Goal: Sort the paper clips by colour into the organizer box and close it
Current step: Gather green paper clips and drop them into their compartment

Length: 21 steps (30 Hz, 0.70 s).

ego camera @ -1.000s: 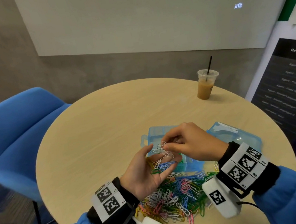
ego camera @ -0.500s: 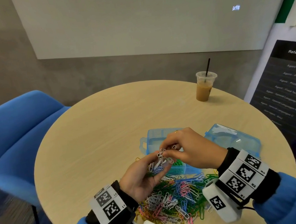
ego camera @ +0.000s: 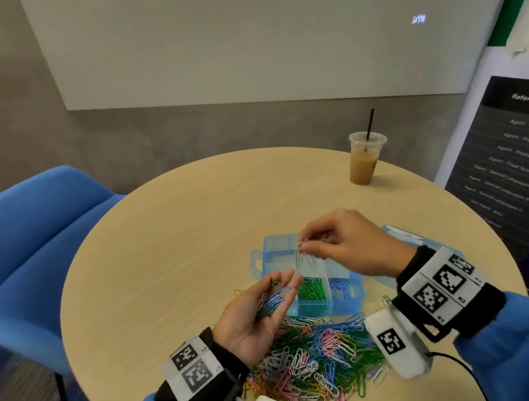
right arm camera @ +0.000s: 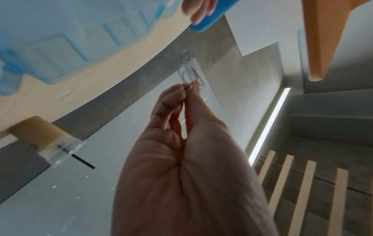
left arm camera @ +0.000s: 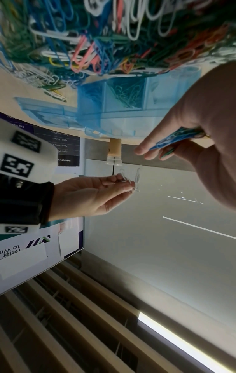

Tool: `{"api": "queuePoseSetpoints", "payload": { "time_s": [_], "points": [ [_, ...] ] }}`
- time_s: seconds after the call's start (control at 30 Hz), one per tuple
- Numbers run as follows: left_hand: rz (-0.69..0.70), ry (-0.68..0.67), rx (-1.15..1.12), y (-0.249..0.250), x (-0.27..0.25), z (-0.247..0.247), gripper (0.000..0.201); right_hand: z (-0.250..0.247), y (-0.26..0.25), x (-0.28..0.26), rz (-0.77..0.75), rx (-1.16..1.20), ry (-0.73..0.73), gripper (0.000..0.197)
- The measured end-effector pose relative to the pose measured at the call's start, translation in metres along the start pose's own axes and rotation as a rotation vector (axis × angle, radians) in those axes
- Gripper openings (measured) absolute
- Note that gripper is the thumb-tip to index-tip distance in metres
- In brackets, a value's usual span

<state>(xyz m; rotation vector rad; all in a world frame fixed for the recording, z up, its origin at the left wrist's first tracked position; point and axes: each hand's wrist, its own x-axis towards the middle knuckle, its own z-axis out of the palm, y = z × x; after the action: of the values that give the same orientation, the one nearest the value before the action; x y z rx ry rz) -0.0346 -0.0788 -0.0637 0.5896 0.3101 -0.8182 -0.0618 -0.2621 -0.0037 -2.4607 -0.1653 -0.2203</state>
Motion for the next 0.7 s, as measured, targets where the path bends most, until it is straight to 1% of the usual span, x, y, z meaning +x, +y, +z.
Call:
{"api": "queuePoseSetpoints", "payload": {
  "time_s": [0.07, 0.13, 0.33, 0.4, 0.53, 0.63, 0.7],
  "points": [
    [0.007, 0.004, 0.014, 0.001, 0.0, 0.0, 0.023, -0.007, 0.009, 0.009, 0.033, 0.037, 0.063, 0.008],
    [0.006, 0.014, 0.024, 0.003, -0.001, -0.001, 0.023, -0.01, 0.017, 0.018, 0.065, 0.027, 0.112, 0.009],
    [0.006, 0.009, 0.042, 0.006, -0.001, -0.001, 0.023, 0.006, 0.038, 0.039, 0.193, 0.004, 0.225, 0.012],
    [0.014, 0.009, 0.064, 0.007, -0.001, -0.001, 0.025, 0.012, 0.042, 0.043, 0.222, 0.038, 0.218, 0.011],
    [0.029, 0.0, 0.092, 0.008, -0.005, 0.002, 0.03, 0.019, 0.045, 0.043, 0.235, 0.07, 0.154, 0.019],
    [0.024, -0.006, 0.111, 0.01, -0.004, 0.002, 0.035, 0.016, 0.042, 0.039, 0.209, 0.079, 0.166, 0.018],
    [0.017, -0.006, 0.134, 0.01, -0.004, 0.002, 0.041, 0.014, 0.035, 0.033, 0.176, 0.065, 0.149, 0.015]
  ]
}}
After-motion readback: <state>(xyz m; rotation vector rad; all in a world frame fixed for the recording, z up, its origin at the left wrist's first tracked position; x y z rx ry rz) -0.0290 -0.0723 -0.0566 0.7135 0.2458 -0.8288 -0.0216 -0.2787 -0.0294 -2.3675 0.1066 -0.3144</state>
